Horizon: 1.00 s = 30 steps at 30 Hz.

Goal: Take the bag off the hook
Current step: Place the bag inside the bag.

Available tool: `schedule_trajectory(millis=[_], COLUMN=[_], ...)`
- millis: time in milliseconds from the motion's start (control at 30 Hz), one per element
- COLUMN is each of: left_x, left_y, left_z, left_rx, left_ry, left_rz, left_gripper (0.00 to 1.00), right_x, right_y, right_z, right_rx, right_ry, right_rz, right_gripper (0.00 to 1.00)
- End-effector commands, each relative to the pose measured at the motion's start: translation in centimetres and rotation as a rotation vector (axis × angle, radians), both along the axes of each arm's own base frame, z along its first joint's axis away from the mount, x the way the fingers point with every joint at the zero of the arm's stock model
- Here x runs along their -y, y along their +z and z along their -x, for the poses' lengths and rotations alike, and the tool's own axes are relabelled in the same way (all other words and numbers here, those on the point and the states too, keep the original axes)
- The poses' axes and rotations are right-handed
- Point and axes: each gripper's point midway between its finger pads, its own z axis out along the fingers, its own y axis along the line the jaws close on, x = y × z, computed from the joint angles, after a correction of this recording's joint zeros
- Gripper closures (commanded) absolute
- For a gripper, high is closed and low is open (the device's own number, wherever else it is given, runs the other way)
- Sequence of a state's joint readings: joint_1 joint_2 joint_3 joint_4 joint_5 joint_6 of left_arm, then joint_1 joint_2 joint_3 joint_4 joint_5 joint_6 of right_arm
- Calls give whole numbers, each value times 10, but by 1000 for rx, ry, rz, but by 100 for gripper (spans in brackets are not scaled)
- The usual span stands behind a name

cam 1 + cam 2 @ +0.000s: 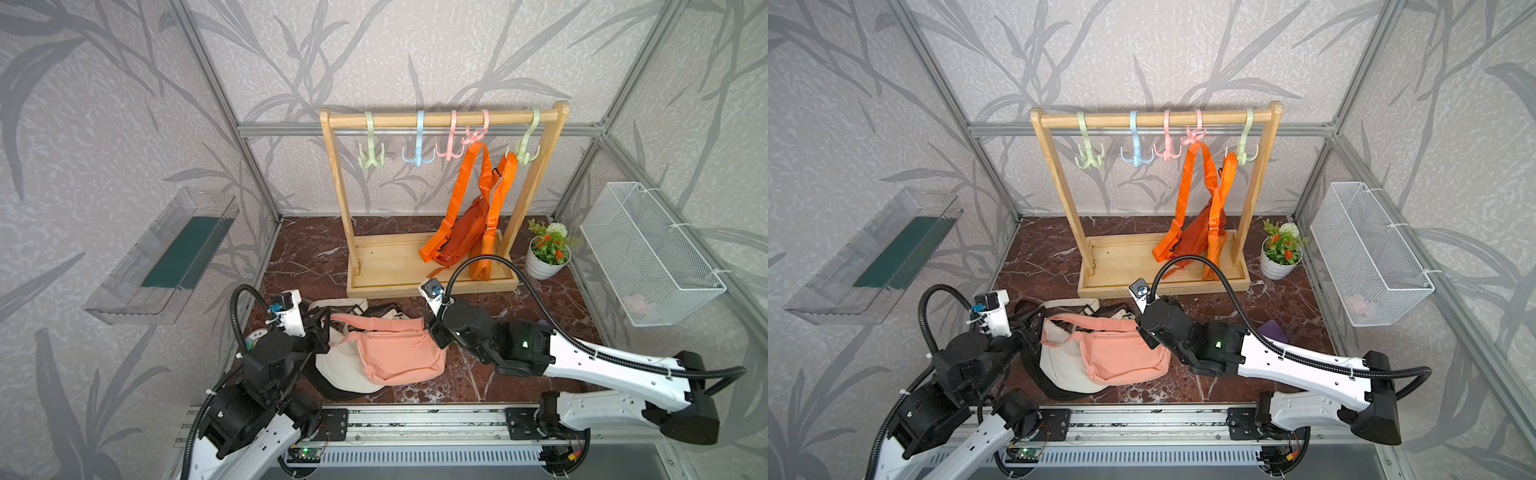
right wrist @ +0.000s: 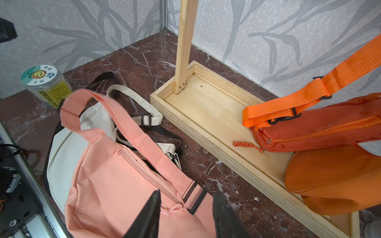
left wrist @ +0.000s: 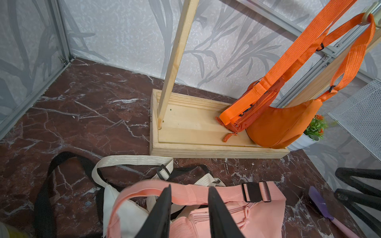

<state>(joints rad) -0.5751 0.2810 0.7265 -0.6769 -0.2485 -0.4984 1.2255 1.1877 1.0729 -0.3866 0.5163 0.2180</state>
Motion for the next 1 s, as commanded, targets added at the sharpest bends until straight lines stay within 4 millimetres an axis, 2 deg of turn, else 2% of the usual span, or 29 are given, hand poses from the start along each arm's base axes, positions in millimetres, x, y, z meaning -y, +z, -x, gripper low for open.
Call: schedule_trajectory(millis=[0, 133, 567, 800, 967], left_x=[-6, -8, -7, -3, -2], left_y=[0, -1, 6, 18, 28], left_z=[-1, 0, -2, -8, -11], left_rx=[6, -1, 20, 42, 65], left_ry=[38, 40, 33, 22, 22], left_rz=[-2, -12, -36, -69, -85], left_gripper=[62, 58, 56, 56, 56], right_x=[1, 1, -5, -13, -22], right_y=[14, 16, 23, 26, 18], right_z=[-1, -1, -6, -8, -4], right_rx=[18, 20, 60, 53, 10], right_ry=[-20, -20, -20, -15, 13], right_rz=[-54, -57, -47, -56, -43], right_gripper=[57, 56, 55, 55, 55])
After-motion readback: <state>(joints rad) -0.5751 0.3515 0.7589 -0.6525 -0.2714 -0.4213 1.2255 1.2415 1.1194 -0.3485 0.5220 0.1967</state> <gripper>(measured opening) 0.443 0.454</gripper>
